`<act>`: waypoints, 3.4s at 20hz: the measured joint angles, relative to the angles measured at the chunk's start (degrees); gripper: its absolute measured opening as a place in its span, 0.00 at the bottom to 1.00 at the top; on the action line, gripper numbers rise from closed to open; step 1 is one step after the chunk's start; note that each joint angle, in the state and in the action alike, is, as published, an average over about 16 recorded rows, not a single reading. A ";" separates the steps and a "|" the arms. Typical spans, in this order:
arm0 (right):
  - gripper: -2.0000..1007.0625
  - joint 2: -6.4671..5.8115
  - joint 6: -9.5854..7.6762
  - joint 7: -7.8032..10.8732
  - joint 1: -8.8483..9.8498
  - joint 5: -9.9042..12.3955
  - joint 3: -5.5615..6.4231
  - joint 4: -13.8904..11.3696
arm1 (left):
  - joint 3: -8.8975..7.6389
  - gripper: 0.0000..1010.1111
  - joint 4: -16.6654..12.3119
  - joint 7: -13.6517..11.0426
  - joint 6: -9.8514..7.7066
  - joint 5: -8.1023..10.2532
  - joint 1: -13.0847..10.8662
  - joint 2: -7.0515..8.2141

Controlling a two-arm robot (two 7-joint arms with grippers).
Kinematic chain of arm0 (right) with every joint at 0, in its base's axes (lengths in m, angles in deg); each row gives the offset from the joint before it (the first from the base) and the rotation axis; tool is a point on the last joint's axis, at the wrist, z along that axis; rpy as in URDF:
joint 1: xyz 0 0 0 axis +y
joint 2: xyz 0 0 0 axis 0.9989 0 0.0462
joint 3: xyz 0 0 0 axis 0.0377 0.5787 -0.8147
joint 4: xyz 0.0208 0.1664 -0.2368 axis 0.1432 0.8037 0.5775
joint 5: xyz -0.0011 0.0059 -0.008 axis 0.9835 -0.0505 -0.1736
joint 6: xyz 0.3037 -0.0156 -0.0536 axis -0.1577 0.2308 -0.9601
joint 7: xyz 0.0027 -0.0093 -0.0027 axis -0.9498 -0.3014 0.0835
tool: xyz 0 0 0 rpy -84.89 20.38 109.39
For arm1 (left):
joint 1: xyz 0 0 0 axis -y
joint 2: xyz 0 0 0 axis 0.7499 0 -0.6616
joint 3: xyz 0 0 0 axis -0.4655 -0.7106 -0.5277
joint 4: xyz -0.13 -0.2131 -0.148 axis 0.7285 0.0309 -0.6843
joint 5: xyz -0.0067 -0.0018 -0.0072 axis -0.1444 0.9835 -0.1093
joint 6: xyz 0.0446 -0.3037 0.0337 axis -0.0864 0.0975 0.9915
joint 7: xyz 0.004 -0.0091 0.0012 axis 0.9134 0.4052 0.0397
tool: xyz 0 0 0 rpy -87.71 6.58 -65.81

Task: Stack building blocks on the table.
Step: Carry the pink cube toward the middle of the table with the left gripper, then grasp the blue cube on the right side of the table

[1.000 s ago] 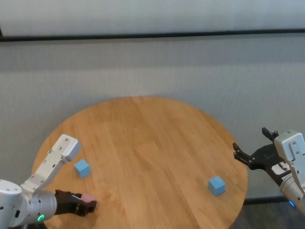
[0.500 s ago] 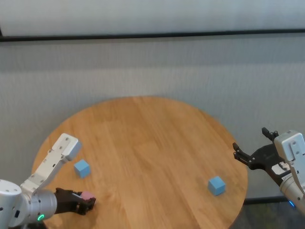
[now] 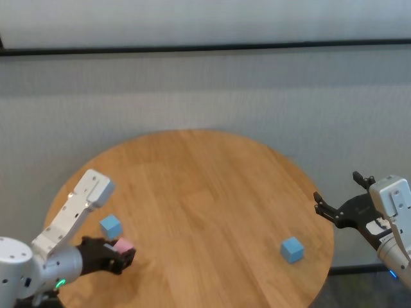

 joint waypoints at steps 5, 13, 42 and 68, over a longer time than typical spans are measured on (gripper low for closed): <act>1.00 0.00 0.00 0.00 0.00 0.00 0.00 0.00 | 1.73 0.39 1.60 -2.27 3.22 -1.59 2.23 -0.75; 1.00 0.00 0.00 0.00 0.00 0.00 0.00 0.00 | 6.02 0.39 6.23 -6.91 7.26 -4.15 7.36 -2.05; 1.00 0.00 0.00 0.00 0.00 0.00 0.00 0.00 | 15.24 0.39 17.18 -14.62 10.34 -7.05 16.03 -5.90; 1.00 0.00 0.00 0.00 0.00 0.00 0.00 0.00 | 5.21 0.96 9.61 -10.68 15.35 1.88 10.33 -4.37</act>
